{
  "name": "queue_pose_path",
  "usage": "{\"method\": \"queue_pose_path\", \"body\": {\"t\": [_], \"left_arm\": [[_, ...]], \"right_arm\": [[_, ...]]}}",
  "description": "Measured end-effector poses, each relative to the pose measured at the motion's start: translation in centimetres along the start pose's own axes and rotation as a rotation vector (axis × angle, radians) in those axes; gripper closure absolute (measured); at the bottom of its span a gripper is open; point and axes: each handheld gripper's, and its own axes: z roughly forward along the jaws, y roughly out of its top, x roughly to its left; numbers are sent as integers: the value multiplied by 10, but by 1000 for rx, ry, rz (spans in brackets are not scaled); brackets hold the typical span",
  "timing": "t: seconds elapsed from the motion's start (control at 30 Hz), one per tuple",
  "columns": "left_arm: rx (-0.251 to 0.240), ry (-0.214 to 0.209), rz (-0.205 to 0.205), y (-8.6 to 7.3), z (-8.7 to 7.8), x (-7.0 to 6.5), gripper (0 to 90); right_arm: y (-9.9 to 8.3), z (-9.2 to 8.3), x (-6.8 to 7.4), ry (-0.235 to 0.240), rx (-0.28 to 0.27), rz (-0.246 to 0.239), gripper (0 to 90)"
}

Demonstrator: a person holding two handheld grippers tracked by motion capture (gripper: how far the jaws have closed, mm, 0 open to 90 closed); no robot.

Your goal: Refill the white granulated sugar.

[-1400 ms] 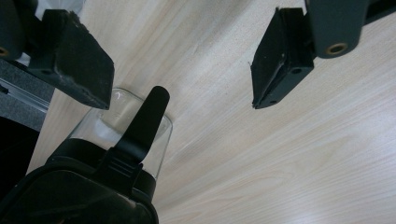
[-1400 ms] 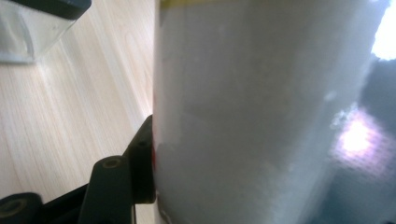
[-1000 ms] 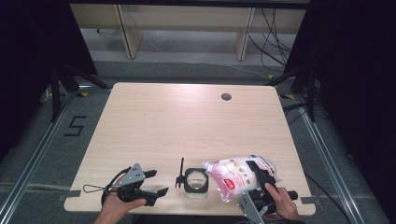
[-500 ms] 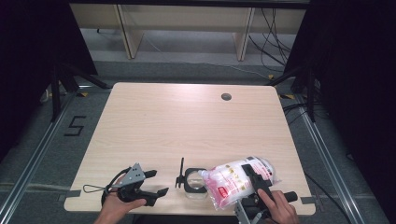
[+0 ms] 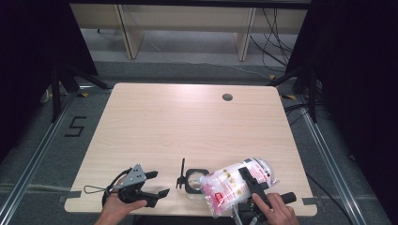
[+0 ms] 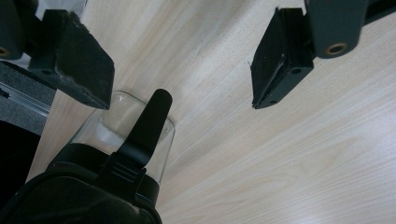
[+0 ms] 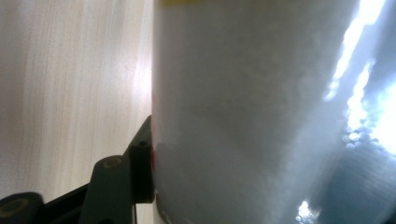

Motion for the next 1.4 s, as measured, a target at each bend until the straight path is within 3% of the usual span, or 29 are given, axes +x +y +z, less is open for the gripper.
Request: {"method": "queue_pose_path", "body": {"t": [0.1,0.17,0.2,0.23,0.3,0.33,0.37,0.4,0.47,0.5,0.53,0.57,0.6,0.63,0.67,0.73,0.93,1.0,1.03,1.13,1.17,1.23,1.27,1.3,1.37,1.4], "left_arm": [[1,-1,2,0,0,0,212],[-1,-1,-1,0,0,0,212],[0,-1,1,0,0,0,212],[1,-4,1,0,0,0,212],[-1,-8,0,0,1,0,212],[-1,-8,-1,0,1,0,212],[-1,-8,0,0,1,0,212],[-1,-8,2,0,1,0,212],[-1,-6,2,0,1,0,212],[0,-6,1,0,1,0,212],[-1,-7,1,0,1,0,212],[-1,-7,2,0,1,0,212],[-1,-8,4,0,1,0,212],[0,-7,3,0,1,0,212],[0,-7,1,0,1,0,212],[0,-7,2,0,0,0,212],[2,-1,5,0,0,0,212],[-1,-4,4,0,0,0,212],[-1,-4,3,0,0,0,212],[-1,-4,-20,-1,0,-1,212],[2,2,-11,0,0,-1,212],[2,-1,6,0,0,0,212],[2,0,5,0,0,0,212],[2,-1,6,0,0,0,212],[0,-6,3,0,0,0,212],[0,-6,3,0,0,0,212]], "right_arm": [[0,0,1,2,6,-11,436],[-2,2,6,-4,-6,40,436],[-1,3,1,-15,-17,-40,436],[-2,2,5,-17,-10,10,436],[-1,2,0,-26,-19,-54,436],[2,8,-11,-22,-107,-219,436],[2,8,-11,-19,-100,-231,436],[0,1,2,-14,3,-48,436],[0,0,3,-21,10,-55,436],[2,0,-2,-5,13,-100,436],[1,1,1,-28,1,-82,436],[1,1,6,-32,2,-31,436],[2,-1,4,-28,20,-69,436],[4,0,-1,-30,8,-141,436],[3,0,4,-35,11,-80,437],[4,1,0,-49,-14,-115,437],[3,0,4,-28,4,-74,437],[4,0,1,-15,10,-116,437],[3,1,3,-38,-8,-88,437],[3,2,1,-27,-24,-109,437],[2,1,5,-3,7,-59,437],[2,3,6,-14,-14,-59,437],[2,3,4,-36,-30,-93,437],[2,4,5,-19,-25,-84,437],[2,4,4,-36,-32,-96,437],[2,2,5,-13,-3,-76,437]]}}
